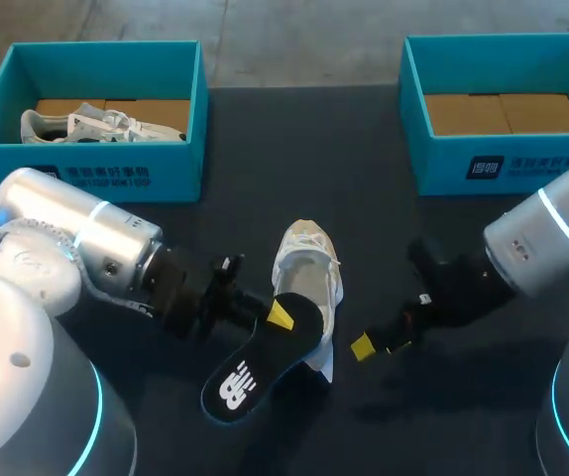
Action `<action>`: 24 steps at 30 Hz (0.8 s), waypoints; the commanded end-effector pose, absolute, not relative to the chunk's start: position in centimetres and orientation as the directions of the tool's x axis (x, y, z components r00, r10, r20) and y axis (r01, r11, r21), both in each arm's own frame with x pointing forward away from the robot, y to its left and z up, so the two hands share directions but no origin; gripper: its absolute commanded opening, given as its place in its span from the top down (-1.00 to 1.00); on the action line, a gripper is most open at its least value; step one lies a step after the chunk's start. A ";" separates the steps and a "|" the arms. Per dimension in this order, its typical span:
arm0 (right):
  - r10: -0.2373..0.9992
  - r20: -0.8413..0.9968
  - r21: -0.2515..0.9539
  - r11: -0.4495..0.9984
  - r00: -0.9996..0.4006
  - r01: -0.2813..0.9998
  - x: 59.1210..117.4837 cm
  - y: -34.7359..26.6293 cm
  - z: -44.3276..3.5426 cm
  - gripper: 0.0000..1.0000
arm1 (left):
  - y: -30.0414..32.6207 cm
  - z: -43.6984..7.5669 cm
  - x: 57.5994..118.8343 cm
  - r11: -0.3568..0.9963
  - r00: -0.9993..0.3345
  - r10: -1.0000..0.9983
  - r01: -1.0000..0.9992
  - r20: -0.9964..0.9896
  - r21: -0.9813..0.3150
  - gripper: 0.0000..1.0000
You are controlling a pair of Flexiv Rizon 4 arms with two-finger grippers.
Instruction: Take the shoe out of the shoebox, open the shoe tongue, remove and reinsert the insole, then place the shoe into the shoebox
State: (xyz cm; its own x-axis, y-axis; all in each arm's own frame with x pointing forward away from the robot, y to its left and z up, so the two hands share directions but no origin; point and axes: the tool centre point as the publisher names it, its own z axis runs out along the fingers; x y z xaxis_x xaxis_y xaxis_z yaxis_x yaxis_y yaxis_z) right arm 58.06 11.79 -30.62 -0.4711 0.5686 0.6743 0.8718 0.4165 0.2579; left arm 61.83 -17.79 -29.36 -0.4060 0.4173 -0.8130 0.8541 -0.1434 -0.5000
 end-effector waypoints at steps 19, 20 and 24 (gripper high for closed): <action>0.610 0.618 0.255 0.441 -0.496 0.860 58.4 12.9 -31.6 -1.00 | -18.4 -29.4 61.6 -0.129 -0.428 0.429 0.843 -0.796 -0.522 1.00; 0.610 0.618 0.255 0.441 -0.496 0.860 58.4 12.9 -31.6 -1.00 | -18.4 -29.4 61.6 -0.129 -0.428 0.429 0.843 -0.796 -0.522 1.00; 0.610 0.618 0.255 0.441 -0.496 0.860 58.4 12.9 -31.6 -1.00 | -18.4 -29.4 61.6 -0.129 -0.428 0.429 0.843 -0.796 -0.522 1.00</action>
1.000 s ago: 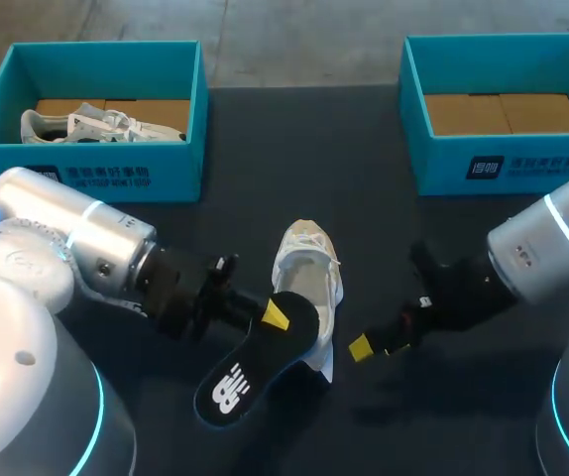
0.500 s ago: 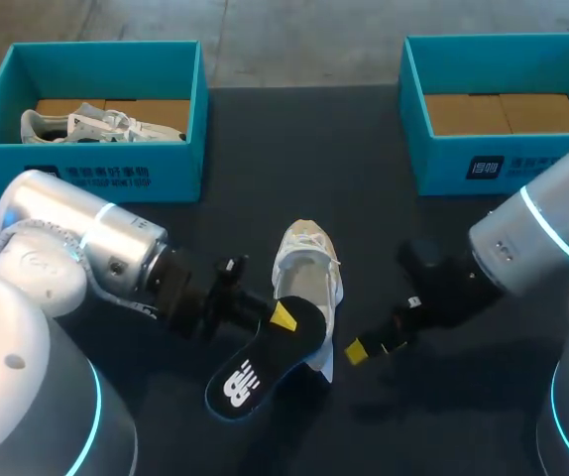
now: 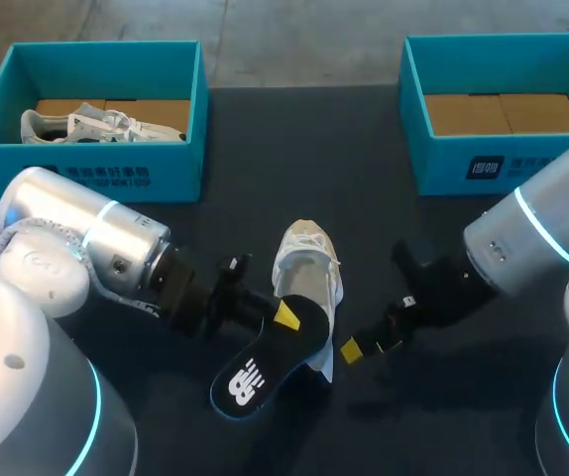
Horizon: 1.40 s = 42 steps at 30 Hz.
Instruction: Take the shoe out of the shoebox, open the shoe tongue, remove and reinsert the insole, then place the shoe into the shoebox
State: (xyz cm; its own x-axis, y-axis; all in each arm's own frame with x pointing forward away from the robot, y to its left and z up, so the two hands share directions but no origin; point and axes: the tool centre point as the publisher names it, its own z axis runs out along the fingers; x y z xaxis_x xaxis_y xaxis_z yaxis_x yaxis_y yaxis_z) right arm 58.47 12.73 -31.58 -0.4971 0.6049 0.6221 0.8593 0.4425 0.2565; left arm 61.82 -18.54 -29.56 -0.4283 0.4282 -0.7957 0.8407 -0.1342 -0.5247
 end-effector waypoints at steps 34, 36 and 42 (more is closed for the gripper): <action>0.577 0.529 0.259 0.589 -0.623 0.766 58.4 13.4 -32.5 -1.00 | -18.4 -29.2 61.3 -0.097 -0.594 0.331 0.751 -0.733 -0.653 1.00; 0.577 0.529 0.259 0.589 -0.623 0.766 58.4 13.4 -32.5 -1.00 | -18.4 -29.2 61.3 -0.095 -0.603 0.325 0.746 -0.728 -0.660 1.00; 0.577 0.529 0.259 0.589 -0.623 0.766 58.4 13.4 -32.5 -1.00 | -18.3 -28.9 61.3 -0.081 -0.637 0.307 0.723 -0.707 -0.686 1.00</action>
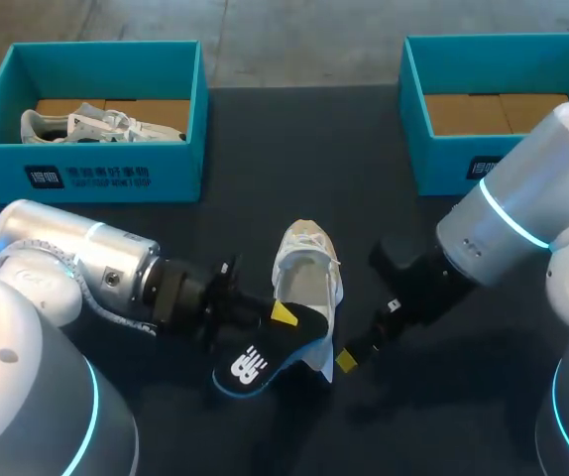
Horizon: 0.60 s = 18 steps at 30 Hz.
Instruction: Take the shoe out of the shoebox, open the shoe tongue, remove and reinsert the insole, then place the shoe into the shoebox
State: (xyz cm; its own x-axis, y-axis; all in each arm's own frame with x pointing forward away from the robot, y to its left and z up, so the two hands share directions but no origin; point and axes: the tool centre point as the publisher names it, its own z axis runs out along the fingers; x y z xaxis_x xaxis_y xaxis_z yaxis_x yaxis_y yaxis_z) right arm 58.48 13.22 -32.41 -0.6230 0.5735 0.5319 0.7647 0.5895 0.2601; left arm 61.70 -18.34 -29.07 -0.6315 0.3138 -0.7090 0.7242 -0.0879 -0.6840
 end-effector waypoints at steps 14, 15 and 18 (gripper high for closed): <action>0.577 0.529 0.259 0.589 -0.623 0.766 58.4 13.4 -32.5 -1.00 | -17.9 -28.2 60.4 -0.050 -0.722 0.247 0.657 -0.647 -0.752 1.00; 0.577 0.529 0.259 0.589 -0.623 0.766 58.4 13.4 -32.5 -1.00 | -18.0 -28.2 60.3 -0.051 -0.730 0.239 0.649 -0.640 -0.759 1.00; 0.577 0.529 0.259 0.589 -0.623 0.766 58.4 13.4 -32.5 -1.00 | -18.2 -28.6 60.4 -0.049 -0.758 0.212 0.623 -0.617 -0.781 1.00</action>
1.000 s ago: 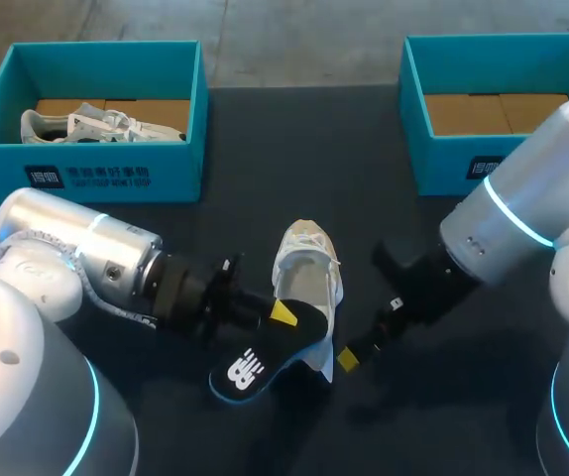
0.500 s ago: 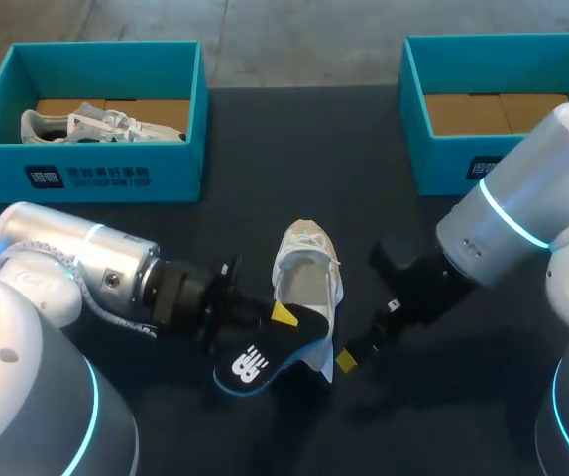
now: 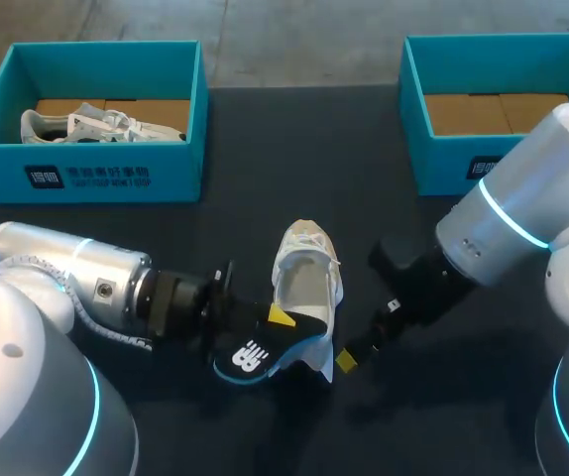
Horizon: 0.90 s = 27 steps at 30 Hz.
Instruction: Take the shoe out of the shoebox, open the shoe tongue, remove and reinsert the insole, then place the shoe into the shoebox
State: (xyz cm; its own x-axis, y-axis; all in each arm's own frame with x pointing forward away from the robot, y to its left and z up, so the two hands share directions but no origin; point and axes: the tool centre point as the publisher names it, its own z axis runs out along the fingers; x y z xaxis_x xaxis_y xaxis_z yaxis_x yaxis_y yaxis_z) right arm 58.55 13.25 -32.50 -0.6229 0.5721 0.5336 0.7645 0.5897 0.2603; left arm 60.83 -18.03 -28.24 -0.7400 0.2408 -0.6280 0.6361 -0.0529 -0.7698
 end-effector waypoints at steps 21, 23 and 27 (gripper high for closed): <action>0.577 0.529 0.259 0.589 -0.623 0.766 58.4 13.4 -32.5 -1.00 | -18.6 -28.6 61.6 -0.044 -0.834 0.137 0.533 -0.534 -0.845 1.00; 0.577 0.529 0.259 0.589 -0.623 0.766 58.4 13.4 -32.5 -1.00 | -18.6 -28.5 61.6 -0.045 -0.838 0.140 0.527 -0.528 -0.849 1.00; 0.577 0.529 0.259 0.589 -0.623 0.766 58.4 13.4 -32.5 -1.00 | -18.4 -28.4 61.7 -0.035 -0.838 0.138 0.529 -0.528 -0.848 1.00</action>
State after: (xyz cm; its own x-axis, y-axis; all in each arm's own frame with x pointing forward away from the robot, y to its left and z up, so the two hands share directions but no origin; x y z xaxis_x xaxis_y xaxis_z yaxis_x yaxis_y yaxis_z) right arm 58.54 13.18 -32.43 -0.6230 0.5723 0.5333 0.7645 0.5899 0.2600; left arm 61.69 -18.48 -28.56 -0.8379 0.1394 -0.5277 0.5280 -0.0378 -0.8484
